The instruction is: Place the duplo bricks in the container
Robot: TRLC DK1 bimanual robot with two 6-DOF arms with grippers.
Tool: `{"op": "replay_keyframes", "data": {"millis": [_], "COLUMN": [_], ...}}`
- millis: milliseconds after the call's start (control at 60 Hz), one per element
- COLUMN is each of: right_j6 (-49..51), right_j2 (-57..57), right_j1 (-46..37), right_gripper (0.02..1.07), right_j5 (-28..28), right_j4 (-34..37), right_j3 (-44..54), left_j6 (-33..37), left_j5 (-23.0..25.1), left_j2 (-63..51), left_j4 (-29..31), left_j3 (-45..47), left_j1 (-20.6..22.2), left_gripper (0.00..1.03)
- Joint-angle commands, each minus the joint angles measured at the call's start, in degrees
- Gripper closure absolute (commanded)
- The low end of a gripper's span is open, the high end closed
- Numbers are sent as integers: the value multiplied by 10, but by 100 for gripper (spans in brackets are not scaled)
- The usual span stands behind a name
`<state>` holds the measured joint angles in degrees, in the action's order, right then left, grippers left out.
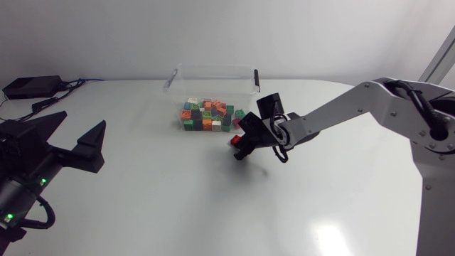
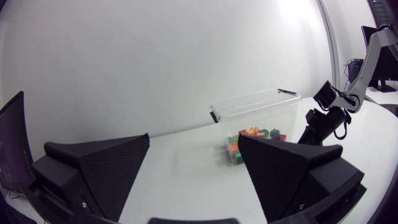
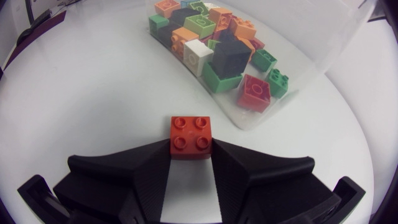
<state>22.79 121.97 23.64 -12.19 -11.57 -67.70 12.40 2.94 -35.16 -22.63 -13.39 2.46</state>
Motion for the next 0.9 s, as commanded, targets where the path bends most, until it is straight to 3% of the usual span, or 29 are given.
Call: {"op": "replay_keyframes", "data": {"millis": [0, 250, 450, 733, 883], "right_j6": [11, 2, -29, -73, -95], "right_j2": [-42, -213, -326, -313, -265], "right_j1": [3, -2, -2, 4, 10], "right_gripper": [74, 74, 74, 74, 74], "right_j5": [2, 2, 3, 37, 52], "right_j4": [4, 38, 96, 109, 98], "right_j3": [37, 111, 100, 4, -60], "left_j6": [-11, -12, -24, -19, -46], "left_j5": [-8, -14, -29, -41, -77], "left_j2": [20, 82, 163, 221, 312], "left_j4": [-7, -11, -16, -14, 2], "left_j3": [20, 57, 93, 115, 136], "left_j1": [6, 7, 7, 4, -1], "left_gripper": [4, 4, 4, 4, 4]}}
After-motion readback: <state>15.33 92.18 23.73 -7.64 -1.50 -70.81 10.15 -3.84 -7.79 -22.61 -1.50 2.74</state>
